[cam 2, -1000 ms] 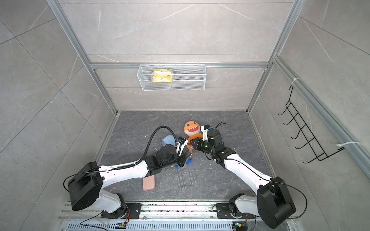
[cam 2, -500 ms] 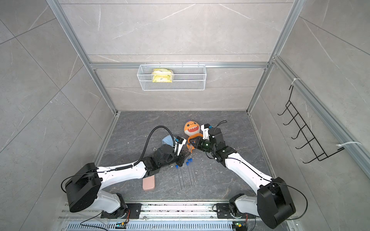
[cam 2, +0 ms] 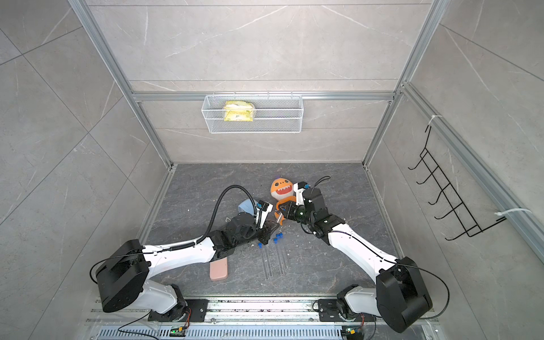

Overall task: Remove stoppers from test tubes
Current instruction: Open the stopper on the test tube, then place the test tube at the center of the board.

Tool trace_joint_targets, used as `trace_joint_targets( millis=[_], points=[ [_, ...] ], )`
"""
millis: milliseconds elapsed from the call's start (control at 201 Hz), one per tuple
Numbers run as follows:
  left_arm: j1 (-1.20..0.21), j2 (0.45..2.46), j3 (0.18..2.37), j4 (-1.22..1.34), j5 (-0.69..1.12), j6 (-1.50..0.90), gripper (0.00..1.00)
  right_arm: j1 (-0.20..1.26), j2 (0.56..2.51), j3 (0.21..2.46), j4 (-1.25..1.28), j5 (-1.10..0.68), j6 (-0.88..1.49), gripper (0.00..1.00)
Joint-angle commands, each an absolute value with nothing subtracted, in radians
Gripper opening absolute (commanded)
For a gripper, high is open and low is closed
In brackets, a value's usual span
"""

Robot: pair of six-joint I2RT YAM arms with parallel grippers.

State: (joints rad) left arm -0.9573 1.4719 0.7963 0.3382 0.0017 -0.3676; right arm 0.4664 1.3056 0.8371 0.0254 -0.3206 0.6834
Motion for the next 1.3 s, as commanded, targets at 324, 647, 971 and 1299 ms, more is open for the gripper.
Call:
trace_joint_targets(
  millis=[324,647,971,1299],
  points=[
    [-0.951,1.512,0.798,0.249,-0.013,-0.381,0.0,0.388,1.264,0.911,0.103,-0.348,0.756,0.0],
    [-0.916,1.344,0.795,0.048,-0.132,-0.37,0.0,0.363,1.227,0.941,-0.113,-0.164,0.595,0.0],
    [-0.857,1.189,0.709,-0.205,-0.204,-0.498,0.0,0.361,1.197,0.847,-0.162,-0.066,0.569,0.0],
    [-0.862,1.214,0.569,-0.191,-0.208,-0.673,0.0,0.362,1.201,0.775,-0.154,-0.019,0.581,0.0]
  ],
)
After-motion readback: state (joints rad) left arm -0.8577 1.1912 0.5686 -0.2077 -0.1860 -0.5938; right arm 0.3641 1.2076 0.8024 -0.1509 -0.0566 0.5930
